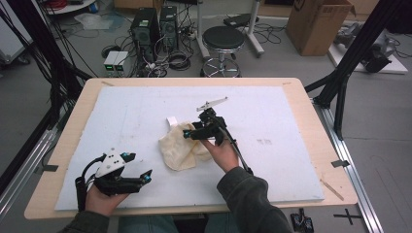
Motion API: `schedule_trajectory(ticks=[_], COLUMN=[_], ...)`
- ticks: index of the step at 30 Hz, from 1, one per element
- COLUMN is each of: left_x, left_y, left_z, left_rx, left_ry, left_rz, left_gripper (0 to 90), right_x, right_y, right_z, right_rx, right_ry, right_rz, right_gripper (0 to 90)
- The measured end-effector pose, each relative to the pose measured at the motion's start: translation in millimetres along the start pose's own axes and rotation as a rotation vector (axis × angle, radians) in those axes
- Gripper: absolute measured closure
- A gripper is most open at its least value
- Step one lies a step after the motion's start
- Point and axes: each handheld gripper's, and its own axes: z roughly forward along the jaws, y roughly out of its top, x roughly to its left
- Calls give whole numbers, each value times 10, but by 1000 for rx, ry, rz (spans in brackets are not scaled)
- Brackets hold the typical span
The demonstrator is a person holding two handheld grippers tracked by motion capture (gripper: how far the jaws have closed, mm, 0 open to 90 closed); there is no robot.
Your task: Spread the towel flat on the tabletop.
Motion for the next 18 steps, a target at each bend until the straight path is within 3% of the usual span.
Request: schedule_trajectory(ticks=[7,9,12,16,18], left_x=[-138,-182,-249,-355,-406], left_y=[85,111,151,197,214], left_z=[98,132,207,348,423], left_rx=[-12,-18,-29,-23,-8], left_ry=[-44,-55,-87,-129,-162], left_rz=[10,18,14,16,28], left_gripper=[201,208,224,261,332], right_x=[-11,11,32,83,99], right_y=[-174,-267,-384,-548,-626], right_z=[-410,-550,-671,-740,-744], right_rx=[-49,-79,-81,-69,-55], right_ry=[-23,-36,-34,-29,-22], right_rz=[-28,-55,-70,-111,-129], right_gripper=[363,382,408,459,504])
